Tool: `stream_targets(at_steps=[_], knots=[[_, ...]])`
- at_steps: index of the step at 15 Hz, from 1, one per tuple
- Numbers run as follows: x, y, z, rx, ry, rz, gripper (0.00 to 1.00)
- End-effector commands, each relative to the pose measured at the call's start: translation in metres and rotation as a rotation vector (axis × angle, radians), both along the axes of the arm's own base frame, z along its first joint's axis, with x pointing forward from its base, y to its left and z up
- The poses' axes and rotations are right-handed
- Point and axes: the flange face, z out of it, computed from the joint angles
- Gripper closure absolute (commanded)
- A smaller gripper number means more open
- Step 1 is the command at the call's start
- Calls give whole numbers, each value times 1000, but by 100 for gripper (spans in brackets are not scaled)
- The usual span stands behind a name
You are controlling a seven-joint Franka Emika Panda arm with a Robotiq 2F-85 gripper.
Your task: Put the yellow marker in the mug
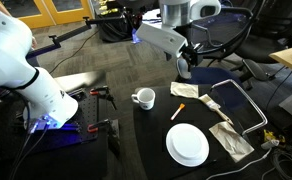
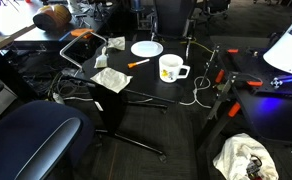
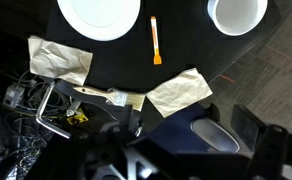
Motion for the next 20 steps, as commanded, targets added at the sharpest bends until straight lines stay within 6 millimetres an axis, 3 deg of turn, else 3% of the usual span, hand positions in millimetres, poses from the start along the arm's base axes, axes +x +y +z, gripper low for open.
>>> stream_targets(at_steps=[1,2,3,10,14,20], knots=[[24,19,-20,1,4,43,0],[26,24,-25,-5,32,41,0],[14,20,-20,-5,24,34,0],[16,21,-26,-6,36,34,0],[30,25,-59,-38,51,65,0],[55,39,-127,-46,74,97,0]])
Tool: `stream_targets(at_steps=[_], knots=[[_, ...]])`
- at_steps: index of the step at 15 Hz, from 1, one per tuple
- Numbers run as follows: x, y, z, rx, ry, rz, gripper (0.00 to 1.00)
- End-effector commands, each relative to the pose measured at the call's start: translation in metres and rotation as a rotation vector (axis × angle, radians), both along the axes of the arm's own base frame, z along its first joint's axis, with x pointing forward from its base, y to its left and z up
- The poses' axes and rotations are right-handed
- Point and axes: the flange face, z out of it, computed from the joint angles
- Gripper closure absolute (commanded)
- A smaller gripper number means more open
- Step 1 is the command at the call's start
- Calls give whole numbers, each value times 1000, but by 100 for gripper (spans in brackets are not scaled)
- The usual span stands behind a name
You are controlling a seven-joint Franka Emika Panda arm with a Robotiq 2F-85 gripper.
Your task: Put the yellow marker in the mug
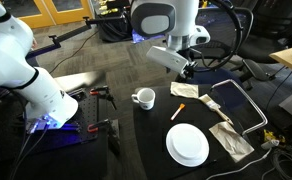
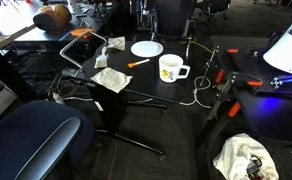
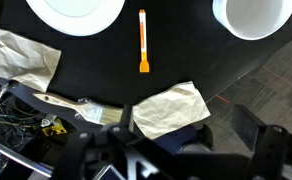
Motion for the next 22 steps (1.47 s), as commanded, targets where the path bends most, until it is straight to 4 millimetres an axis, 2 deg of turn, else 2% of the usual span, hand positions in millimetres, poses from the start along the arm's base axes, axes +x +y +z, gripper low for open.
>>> stream_targets(at_steps=[1,6,11,13,22], knots=[[23,-5,-38,0,16,14,0],[32,-34,-90,21,82,6,0],[38,-55,-130,49,126,8,0],[41,-55,-142,61,139,6,0],[57,-29,-175,81,174,31,0]])
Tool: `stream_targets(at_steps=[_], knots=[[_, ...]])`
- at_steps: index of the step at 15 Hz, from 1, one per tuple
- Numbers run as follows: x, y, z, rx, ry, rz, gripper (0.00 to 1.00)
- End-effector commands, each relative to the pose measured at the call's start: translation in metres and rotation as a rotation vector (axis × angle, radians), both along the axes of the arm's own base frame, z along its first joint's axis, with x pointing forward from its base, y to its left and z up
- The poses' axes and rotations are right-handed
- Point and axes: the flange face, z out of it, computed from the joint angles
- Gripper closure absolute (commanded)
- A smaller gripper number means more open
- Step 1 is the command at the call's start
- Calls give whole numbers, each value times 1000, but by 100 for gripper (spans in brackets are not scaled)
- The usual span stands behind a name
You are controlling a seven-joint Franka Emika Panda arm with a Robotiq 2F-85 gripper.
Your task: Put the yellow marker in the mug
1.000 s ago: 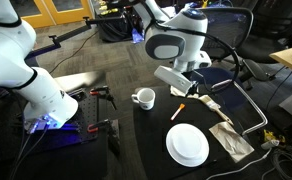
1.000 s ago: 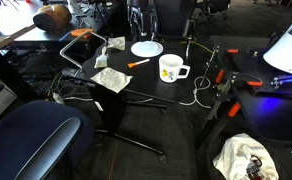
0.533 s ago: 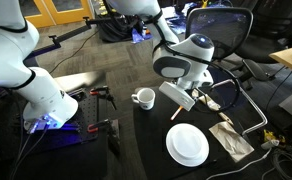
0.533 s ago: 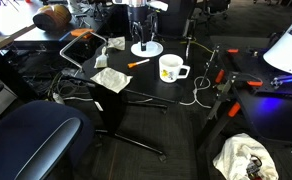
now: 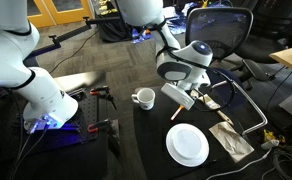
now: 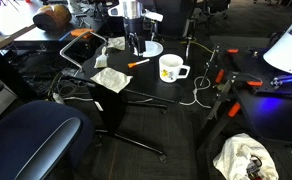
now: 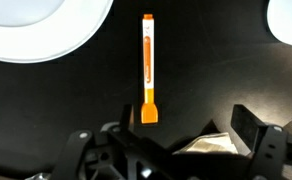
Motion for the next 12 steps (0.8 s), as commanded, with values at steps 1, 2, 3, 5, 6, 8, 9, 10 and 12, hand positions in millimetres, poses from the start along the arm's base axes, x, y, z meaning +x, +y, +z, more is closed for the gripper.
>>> stream_targets(at_steps=[1,2,3,5,6,8,9,10,12], knots=[[11,3,-8,-2,13,10,0],[12,3,-11,-1,14,11,0],[13,3,-13,-2,16,11,0],[15,2,-18,-5,22,12,0],[17,1,-20,-7,24,14,0],[19,0,-23,-7,29,14,0],[20,-1,-25,-8,31,14,0],[21,-2,-26,-10,33,11,0],[22,-3,-29,-11,36,8,0]])
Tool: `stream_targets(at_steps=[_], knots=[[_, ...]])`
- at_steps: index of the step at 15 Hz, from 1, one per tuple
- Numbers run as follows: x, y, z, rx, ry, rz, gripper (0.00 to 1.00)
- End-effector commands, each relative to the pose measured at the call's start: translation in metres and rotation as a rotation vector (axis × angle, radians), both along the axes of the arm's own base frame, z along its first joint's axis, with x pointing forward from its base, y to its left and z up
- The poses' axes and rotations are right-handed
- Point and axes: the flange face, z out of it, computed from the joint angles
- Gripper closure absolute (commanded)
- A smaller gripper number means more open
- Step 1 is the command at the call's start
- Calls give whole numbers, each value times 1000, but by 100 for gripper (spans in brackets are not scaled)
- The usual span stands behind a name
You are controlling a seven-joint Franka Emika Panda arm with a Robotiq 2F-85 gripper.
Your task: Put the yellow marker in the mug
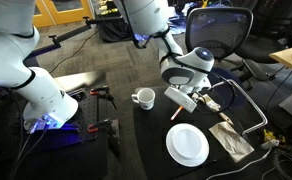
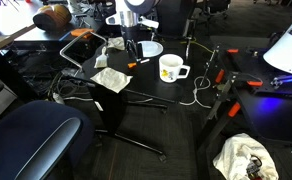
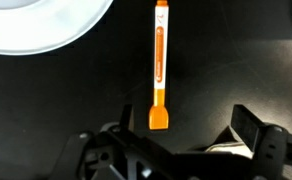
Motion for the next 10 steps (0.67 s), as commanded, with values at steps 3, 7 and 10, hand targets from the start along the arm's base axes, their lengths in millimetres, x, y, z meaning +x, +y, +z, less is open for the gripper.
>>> stream_targets(at_steps=[3,7,10], knots=[[9,-6,-6,-7,25,-20,0],[9,-8,-13,-1,32,-21,26],[9,-9,-16,12,29,-25,49]])
